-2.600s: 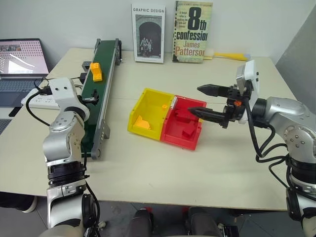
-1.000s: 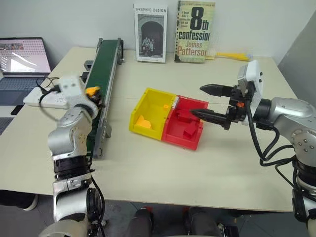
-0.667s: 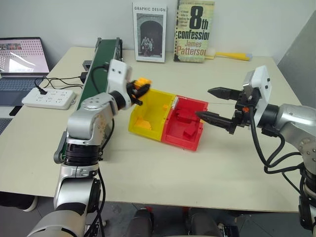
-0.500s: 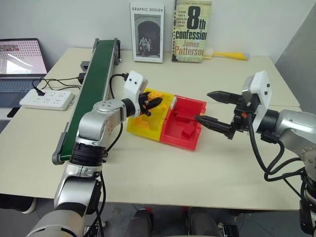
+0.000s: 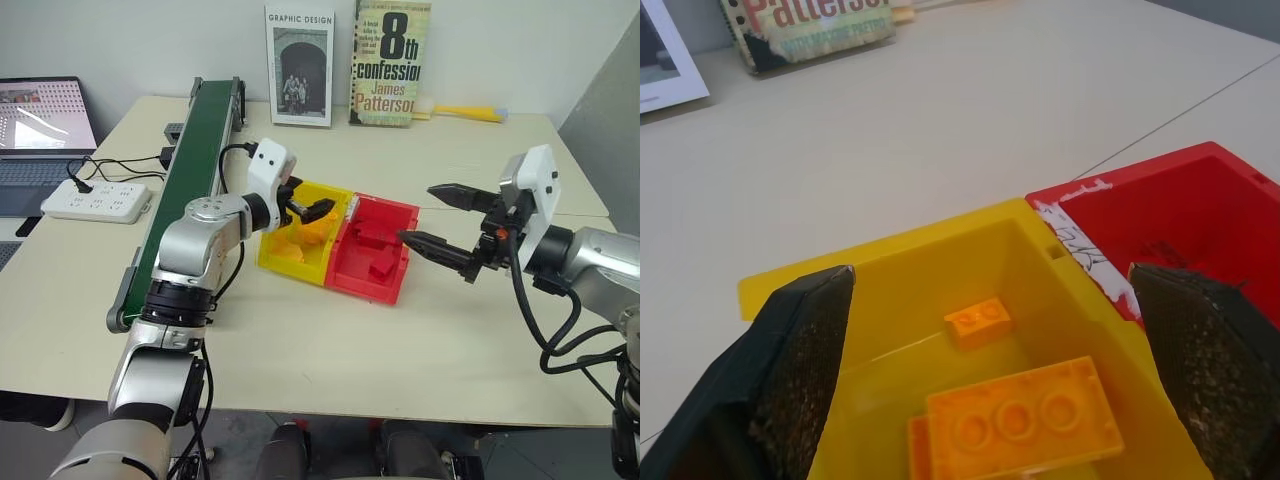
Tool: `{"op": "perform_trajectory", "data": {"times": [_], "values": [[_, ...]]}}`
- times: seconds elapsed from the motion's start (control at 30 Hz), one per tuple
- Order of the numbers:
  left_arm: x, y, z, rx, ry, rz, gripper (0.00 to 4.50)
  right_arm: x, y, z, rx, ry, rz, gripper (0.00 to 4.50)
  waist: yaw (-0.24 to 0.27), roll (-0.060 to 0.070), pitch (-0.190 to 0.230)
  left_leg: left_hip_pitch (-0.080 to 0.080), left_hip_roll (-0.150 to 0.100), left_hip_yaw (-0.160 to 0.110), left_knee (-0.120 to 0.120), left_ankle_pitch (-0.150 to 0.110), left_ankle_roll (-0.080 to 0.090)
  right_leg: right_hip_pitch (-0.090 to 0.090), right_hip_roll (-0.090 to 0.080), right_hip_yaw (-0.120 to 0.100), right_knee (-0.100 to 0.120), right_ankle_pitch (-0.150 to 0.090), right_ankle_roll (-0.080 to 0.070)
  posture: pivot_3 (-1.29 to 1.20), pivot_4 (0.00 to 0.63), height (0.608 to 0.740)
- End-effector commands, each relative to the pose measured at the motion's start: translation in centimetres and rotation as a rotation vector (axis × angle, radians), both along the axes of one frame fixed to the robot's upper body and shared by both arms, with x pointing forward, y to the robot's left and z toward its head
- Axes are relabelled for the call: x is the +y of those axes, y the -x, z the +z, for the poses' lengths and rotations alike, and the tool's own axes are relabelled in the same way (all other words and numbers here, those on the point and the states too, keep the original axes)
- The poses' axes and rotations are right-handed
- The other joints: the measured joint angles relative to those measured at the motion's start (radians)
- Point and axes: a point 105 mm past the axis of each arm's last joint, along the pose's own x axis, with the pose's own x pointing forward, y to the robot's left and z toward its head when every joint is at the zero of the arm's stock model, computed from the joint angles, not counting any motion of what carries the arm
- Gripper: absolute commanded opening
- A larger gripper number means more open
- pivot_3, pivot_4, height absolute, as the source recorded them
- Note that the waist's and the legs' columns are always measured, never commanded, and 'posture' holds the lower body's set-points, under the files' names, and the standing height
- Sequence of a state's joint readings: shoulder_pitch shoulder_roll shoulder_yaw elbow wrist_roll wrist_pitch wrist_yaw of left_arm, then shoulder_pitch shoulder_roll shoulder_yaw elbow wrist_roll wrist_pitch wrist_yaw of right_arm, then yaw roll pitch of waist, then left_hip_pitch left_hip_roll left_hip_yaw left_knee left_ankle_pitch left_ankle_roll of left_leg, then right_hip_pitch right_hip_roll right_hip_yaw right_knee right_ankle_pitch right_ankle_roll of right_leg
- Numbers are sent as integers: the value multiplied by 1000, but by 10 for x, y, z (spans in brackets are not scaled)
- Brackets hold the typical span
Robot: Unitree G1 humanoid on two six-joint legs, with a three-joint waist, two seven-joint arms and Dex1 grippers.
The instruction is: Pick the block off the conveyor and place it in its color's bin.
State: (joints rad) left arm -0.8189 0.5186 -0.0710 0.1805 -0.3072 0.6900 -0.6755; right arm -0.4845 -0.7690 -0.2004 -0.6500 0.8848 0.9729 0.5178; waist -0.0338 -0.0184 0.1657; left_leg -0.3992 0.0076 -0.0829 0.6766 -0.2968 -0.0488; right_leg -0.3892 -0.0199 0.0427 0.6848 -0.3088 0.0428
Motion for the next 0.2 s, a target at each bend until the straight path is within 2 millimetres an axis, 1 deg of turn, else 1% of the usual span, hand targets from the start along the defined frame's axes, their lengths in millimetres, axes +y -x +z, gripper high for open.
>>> {"op": "perform_trajectory", "data": {"times": [0.03, 0.13, 0.2], "values": [[27, 16, 32, -81, -56, -72, 4488, -7, -3, 13, -59, 19, 10, 4500, -3, 0, 0, 0, 0, 0, 0, 0, 0, 0, 0, 0, 0, 0, 0, 0, 150, 740], [44, 35, 33, -68, -138, -150, 4488, -10, -7, 14, -57, 40, 24, 4500, 0, 1, 1, 0, 1, 0, -1, 0, 0, 0, 0, 0, -1, 0, 0, 0, 150, 740], [50, 41, 32, -54, -168, -169, 4488, -12, -9, 13, -57, 45, 28, 4500, 1, 1, 1, 0, 1, 0, -1, 0, 0, 0, 0, 0, -1, 0, 0, 0, 150, 740]]}}
